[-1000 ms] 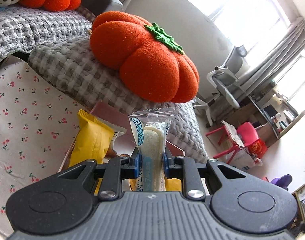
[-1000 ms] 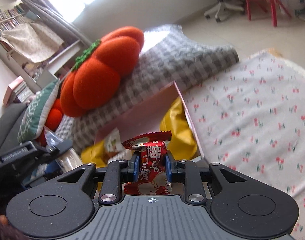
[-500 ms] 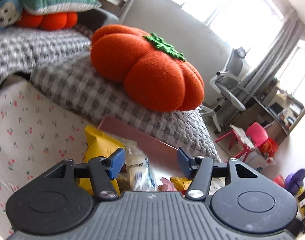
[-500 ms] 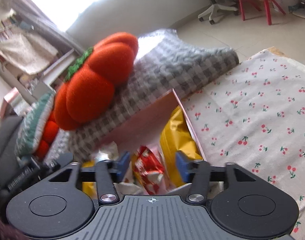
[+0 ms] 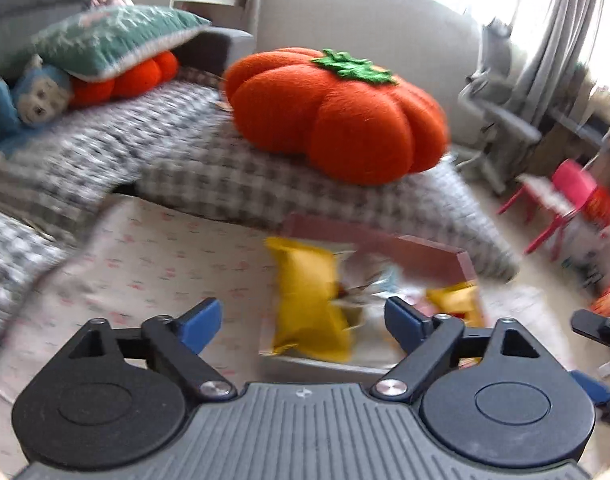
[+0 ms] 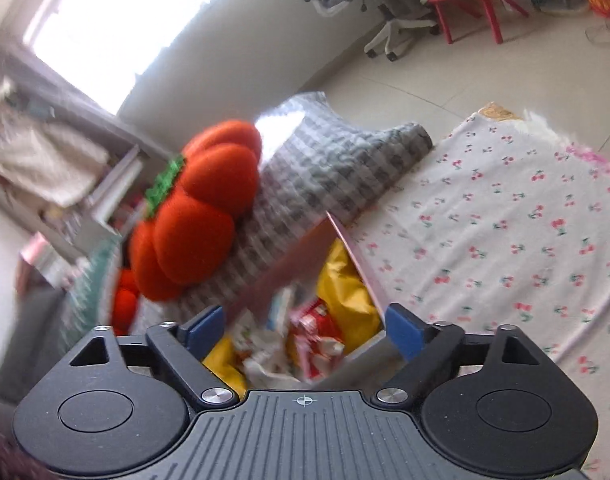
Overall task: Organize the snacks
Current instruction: 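Move both grippers back over the snack pile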
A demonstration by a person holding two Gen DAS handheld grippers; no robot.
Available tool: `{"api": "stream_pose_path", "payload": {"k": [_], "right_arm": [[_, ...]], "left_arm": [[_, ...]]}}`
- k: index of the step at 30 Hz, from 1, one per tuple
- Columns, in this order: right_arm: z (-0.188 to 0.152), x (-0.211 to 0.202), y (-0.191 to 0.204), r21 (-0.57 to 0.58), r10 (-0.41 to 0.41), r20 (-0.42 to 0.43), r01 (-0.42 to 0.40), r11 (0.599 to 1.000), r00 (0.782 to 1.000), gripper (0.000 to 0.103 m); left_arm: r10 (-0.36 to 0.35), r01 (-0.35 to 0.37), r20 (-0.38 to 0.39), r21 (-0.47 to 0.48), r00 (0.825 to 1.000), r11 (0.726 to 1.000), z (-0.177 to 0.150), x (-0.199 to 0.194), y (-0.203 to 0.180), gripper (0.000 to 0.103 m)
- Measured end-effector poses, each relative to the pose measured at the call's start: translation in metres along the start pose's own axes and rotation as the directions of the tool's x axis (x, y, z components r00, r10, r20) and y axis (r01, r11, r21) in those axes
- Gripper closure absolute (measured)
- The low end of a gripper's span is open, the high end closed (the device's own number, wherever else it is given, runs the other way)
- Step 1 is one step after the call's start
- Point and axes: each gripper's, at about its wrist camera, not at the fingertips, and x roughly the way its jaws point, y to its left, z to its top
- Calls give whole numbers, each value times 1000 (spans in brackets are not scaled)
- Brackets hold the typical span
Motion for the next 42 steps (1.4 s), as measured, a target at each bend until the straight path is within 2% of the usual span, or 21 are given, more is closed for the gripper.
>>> {"api": "stream_pose_path", "payload": {"k": [2,4,9,14,19,21,25,28,32,34,37,42], "right_arm": [[-9,16,4,-89,-72,-76,65,994,995,12],[-19,29,9,-161,-137,-128,116,980,982,12],[-42,39,26,-330,-198,-207,122,936,958,12],[-66,44,40,-505,-243,-249,88,858,938,12],[-95,45,59,-663,-238,-278,-7,749,930,12],[-104,47,65,-705,-231,-273,-30,709,934,12],[-119,48,74,-761,-207,-275,-81,644,939,12],[-121,50,75,-749,-182,-324,-134,648,928,12],[-127,52,75,-752,-187,-366,-171,637,911,12],[-133,55,75,-760,-206,-384,-182,623,900,11],[-143,58,75,-789,-233,-391,-195,583,890,11],[-152,66,75,-806,-270,-400,-196,559,876,11]], "left_arm": [[73,-73,-34,0,997,997,-6,6,8,15],[109,-109,-94,4,990,994,-14,13,16,17],[80,-80,-182,8,980,997,-42,5,33,16],[16,-41,-274,-86,962,995,-50,12,43,16],[2,-46,-324,-129,946,991,-55,19,45,16],[-4,-44,-327,-140,945,989,-56,18,45,15],[-10,-46,-346,-154,938,987,-58,20,48,13],[-27,-43,-351,-189,936,981,-57,20,52,13],[-16,-50,-345,-181,939,982,-56,19,52,13],[-16,-50,-346,-181,938,982,-56,19,52,13],[-18,-53,-354,-188,935,981,-57,20,54,13],[-16,-56,-353,-191,935,980,-56,20,55,13]]}}
